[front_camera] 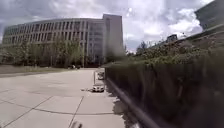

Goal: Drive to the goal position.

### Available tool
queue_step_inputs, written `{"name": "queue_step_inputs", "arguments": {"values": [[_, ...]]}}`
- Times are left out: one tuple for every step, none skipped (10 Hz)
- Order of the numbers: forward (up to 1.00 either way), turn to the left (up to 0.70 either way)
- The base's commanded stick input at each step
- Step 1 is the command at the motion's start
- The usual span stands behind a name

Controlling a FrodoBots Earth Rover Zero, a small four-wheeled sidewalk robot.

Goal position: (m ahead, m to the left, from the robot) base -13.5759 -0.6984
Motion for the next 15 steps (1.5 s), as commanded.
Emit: {"name": "queue_step_inputs", "arguments": {"values": [[0.06, 0.0], [0.06, 0.0], [0.06, 0.0], [0.06, 0.0], [0.05, 0.0], [0.06, 0.0], [0.05, 0.0], [0.06, 0.0], [0.06, 0.0], [0.05, 0.0], [0.06, 0.0], [0.06, 0.0], [0.06, 0.0], [0.06, 0.0], [0.05, 0.0]]}}
